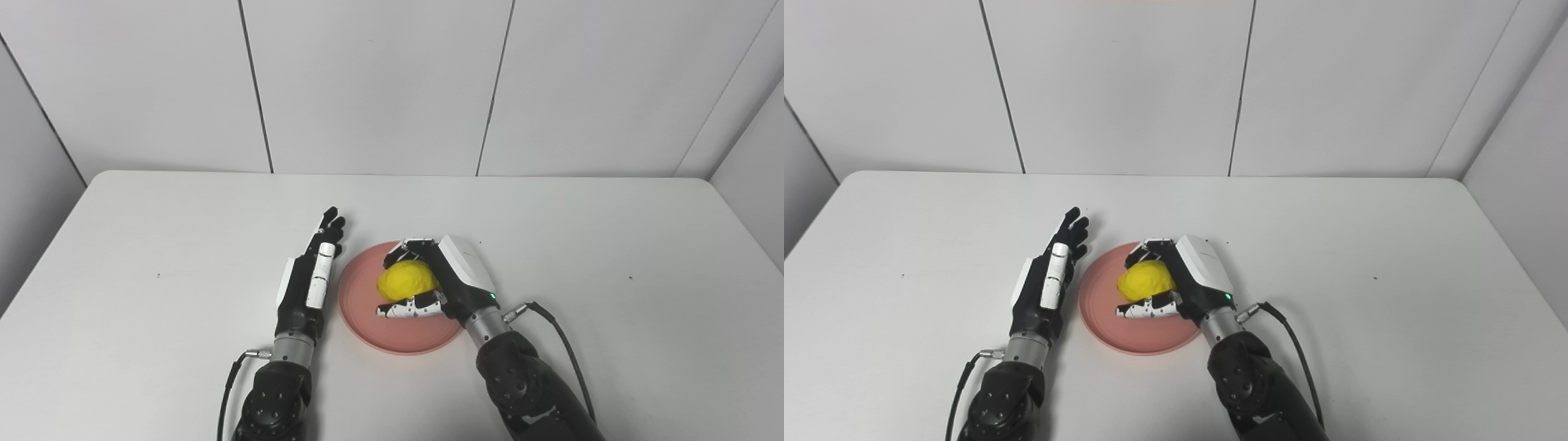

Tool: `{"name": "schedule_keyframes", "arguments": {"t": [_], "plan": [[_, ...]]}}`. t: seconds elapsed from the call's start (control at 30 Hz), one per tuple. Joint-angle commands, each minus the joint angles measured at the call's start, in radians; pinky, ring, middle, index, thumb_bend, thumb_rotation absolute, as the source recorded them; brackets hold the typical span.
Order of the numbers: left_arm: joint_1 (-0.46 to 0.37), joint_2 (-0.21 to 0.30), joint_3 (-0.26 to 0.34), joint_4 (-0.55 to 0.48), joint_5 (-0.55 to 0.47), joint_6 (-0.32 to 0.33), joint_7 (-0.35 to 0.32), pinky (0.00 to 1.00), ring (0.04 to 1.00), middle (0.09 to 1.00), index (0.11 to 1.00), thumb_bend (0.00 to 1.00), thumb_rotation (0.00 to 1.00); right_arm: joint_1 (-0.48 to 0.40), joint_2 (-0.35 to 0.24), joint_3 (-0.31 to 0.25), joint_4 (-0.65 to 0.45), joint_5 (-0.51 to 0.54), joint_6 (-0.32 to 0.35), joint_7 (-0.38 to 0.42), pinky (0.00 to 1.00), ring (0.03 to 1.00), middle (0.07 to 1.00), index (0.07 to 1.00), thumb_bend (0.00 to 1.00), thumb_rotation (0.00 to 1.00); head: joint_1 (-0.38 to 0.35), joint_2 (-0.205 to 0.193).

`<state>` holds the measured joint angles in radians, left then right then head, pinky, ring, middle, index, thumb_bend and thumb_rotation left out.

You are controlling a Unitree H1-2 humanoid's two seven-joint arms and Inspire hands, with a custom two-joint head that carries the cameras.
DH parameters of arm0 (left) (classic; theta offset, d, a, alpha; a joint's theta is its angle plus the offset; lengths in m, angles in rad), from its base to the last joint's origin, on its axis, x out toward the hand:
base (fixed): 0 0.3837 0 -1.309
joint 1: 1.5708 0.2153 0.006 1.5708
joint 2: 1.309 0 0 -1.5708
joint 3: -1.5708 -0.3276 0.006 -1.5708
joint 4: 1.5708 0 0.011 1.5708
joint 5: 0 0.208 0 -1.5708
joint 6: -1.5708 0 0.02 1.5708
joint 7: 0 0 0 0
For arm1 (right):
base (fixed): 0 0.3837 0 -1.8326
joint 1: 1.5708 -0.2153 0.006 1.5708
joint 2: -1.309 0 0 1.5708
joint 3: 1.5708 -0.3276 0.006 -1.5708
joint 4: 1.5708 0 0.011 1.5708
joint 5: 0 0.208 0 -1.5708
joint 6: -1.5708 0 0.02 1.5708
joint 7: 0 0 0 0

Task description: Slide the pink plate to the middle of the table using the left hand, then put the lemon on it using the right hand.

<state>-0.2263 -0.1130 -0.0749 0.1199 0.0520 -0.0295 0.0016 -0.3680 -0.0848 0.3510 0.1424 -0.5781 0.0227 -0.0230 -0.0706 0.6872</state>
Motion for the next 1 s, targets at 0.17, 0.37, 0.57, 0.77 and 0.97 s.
{"name": "schedule_keyframes", "arguments": {"t": [0.17,0.37,0.57,0.77,0.97], "plan": [[-0.042,-0.001,0.001,-0.017,-0.011,-0.011,0.001,0.96,0.965,0.950,0.934,0.66,1.00,-0.032,-0.013,0.013,-0.003,-0.059,-0.084,-0.060,0.48,0.458,0.483,0.511,0.52,0.00,-0.001,0.003],[-0.044,0.000,0.003,-0.028,-0.017,0.005,-0.001,0.96,0.968,0.952,0.935,0.66,1.00,0.000,-0.035,0.017,-0.036,-0.087,-0.117,-0.079,0.55,0.647,0.639,0.500,0.52,0.10,-0.005,0.008],[-0.047,-0.001,0.004,-0.028,-0.020,0.001,-0.003,0.97,0.974,0.955,0.937,0.66,1.00,0.020,-0.061,0.022,-0.077,-0.095,-0.118,-0.035,0.85,0.876,0.857,0.834,0.69,0.34,-0.004,0.016],[-0.049,0.004,0.002,-0.029,-0.015,-0.002,-0.004,0.95,0.964,0.955,0.941,0.65,1.00,0.032,-0.062,0.024,-0.110,-0.124,-0.111,-0.036,1.00,0.995,0.977,0.938,0.72,0.69,-0.006,0.021],[-0.049,0.007,0.003,-0.034,-0.016,0.010,-0.006,0.96,0.967,0.959,0.943,0.65,1.00,0.044,-0.059,0.023,-0.127,-0.136,-0.129,-0.057,1.00,1.000,1.000,0.986,0.73,0.86,-0.003,0.023]]}}
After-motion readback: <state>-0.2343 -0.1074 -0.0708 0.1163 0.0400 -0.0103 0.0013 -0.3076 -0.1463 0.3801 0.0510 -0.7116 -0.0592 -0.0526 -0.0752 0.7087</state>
